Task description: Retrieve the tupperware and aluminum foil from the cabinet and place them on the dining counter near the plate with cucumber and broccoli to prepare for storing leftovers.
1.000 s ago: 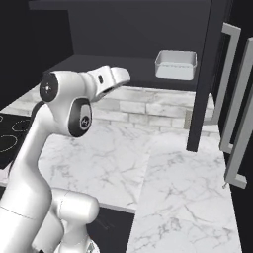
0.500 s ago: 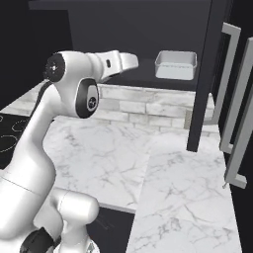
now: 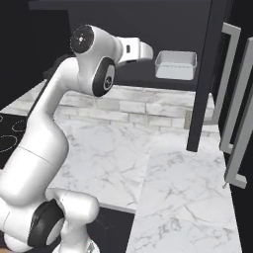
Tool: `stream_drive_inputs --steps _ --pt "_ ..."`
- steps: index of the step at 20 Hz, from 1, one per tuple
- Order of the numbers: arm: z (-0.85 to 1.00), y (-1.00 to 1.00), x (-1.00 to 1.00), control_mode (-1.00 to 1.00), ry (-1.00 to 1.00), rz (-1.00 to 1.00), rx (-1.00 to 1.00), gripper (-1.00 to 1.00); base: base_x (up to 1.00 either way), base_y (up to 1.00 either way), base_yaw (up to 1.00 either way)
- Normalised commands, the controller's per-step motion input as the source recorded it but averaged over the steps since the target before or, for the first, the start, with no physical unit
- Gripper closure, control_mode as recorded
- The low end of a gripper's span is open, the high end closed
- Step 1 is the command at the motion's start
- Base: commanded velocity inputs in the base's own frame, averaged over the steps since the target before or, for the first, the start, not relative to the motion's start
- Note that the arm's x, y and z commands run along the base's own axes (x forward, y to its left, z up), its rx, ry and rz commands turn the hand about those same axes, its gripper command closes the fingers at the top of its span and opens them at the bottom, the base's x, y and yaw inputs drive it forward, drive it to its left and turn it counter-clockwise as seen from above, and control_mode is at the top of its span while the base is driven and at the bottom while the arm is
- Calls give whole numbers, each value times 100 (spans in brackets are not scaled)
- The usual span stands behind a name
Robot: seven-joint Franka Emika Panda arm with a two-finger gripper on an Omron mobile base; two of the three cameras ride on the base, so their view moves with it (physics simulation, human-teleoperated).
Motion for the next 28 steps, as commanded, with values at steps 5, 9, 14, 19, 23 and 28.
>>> stream_drive_inputs --steps 5,9,14,19,23,28 --pt "-2 -4 77 -100 20 7 10 -100 0 0 0" --pt "-1 -23 65 -100 18 5 8 -100 0 0 0" --pt "-13 -46 50 -100 5 1 8 -100 0 0 0" --pt "-35 -33 44 -100 0 1 4 -100 0 0 0" --pt "-34 -22 50 -100 0 2 3 -100 0 0 0" --pt "-8 -14 57 -100 0 5 2 -100 0 0 0"
